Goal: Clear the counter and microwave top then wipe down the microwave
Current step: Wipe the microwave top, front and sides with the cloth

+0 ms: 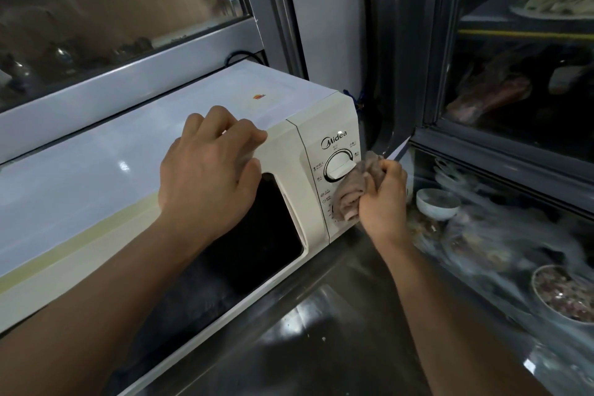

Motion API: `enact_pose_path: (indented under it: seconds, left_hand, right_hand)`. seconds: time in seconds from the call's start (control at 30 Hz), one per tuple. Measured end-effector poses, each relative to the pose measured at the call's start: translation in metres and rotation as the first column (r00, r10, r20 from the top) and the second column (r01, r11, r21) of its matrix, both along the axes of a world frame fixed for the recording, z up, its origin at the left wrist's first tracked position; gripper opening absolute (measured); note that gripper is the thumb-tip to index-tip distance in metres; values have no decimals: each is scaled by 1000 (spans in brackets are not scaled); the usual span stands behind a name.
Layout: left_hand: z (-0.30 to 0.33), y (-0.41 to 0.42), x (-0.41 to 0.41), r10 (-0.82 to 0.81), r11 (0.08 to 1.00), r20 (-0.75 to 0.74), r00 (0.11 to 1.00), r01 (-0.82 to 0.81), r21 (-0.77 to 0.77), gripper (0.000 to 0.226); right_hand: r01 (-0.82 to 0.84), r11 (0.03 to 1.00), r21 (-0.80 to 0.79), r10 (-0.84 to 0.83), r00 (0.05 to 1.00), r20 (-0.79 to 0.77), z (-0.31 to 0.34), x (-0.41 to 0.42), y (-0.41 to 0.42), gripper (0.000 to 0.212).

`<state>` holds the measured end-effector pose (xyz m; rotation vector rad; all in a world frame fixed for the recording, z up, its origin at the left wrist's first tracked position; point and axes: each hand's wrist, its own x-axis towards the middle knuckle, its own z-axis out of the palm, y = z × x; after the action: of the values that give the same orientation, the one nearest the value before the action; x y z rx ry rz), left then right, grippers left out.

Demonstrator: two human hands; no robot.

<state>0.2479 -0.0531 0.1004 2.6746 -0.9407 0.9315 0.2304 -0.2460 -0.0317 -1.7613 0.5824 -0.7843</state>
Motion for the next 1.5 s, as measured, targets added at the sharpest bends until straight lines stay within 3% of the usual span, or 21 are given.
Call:
enact_pose_path:
  seconds: [0.13, 0.3, 0.47, 0.53, 0.87, 1.07, 1.23, 1.5]
  left_hand:
    - [-1, -1, 0, 7, 1000, -6, 1000, -7, -10, 31]
    - [-1, -2, 0, 21, 1000, -5, 1000, -21, -11, 32]
    - [0, -1, -1, 21, 1000, -13, 1000, -21, -10, 31]
    - [0, 0, -1, 20, 1000, -10, 1000, -20, -6, 31]
    - [0, -1, -1, 9, 1000, 12, 1000, -9, -4, 29]
    - [-1, 0, 0, -2, 1000, 16, 1000, 2, -1, 28]
    - [-2, 0, 0, 8, 1000, 13, 1000, -8, -2, 29]
    - [-1, 0, 0, 14, 1000, 11, 1000, -14, 0, 30]
  right_hand:
    - [86, 989, -123, -76, 994, 81, 2, -6, 32, 17]
    - [5, 941, -337, 50, 987, 154, -6, -19, 38, 23]
    - [-21, 994, -111, 17, 999, -34, 14, -11, 7, 22]
    - [-10, 995, -98, 4, 998, -59, 24, -6, -6, 22]
    - [112, 950, -291, -76, 988, 133, 83, -16, 11, 22]
    - [99, 932, -349, -55, 989, 135, 71, -26, 48, 24]
    - [-7, 900, -435, 80, 985, 151, 47, -37, 56, 22]
    - [117, 916, -383, 13, 947, 321, -1, -37, 80, 32]
